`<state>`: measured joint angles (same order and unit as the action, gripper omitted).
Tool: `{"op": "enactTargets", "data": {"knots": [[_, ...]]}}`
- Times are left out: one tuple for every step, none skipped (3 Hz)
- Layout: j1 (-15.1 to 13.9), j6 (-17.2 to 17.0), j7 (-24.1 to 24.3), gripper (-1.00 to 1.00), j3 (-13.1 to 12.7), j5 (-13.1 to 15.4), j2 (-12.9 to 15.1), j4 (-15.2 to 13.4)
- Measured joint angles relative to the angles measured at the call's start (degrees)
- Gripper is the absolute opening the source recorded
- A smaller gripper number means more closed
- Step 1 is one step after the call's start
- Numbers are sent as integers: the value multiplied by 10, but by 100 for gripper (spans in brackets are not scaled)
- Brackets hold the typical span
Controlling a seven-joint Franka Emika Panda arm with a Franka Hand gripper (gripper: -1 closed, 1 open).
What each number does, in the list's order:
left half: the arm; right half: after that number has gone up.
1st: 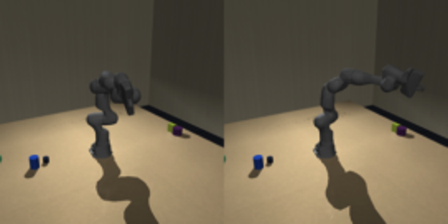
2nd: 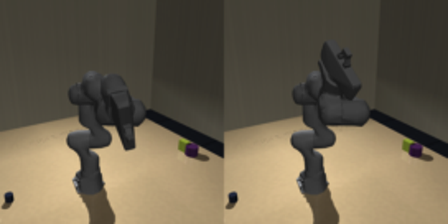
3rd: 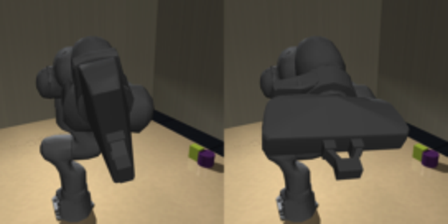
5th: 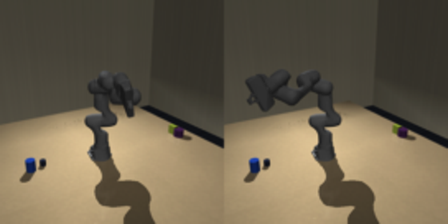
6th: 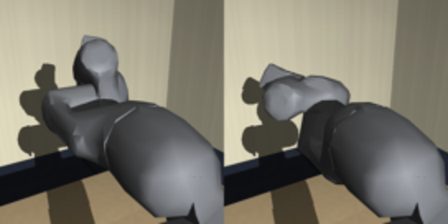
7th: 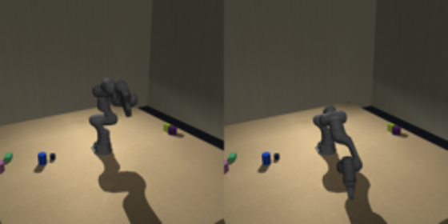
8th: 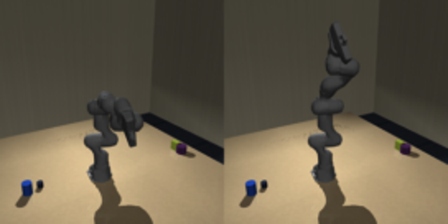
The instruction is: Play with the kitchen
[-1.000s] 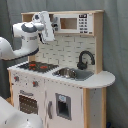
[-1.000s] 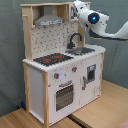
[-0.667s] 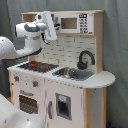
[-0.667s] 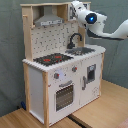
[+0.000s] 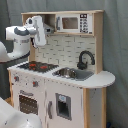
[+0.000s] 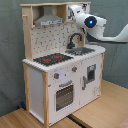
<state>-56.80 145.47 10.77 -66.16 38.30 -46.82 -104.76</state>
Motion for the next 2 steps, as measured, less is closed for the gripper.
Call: {"op": "enactTargets", "data": {"knots": [[33, -28, 37, -100, 1, -3, 0, -36], [58, -50, 73, -100, 3, -12, 1, -69]]}}
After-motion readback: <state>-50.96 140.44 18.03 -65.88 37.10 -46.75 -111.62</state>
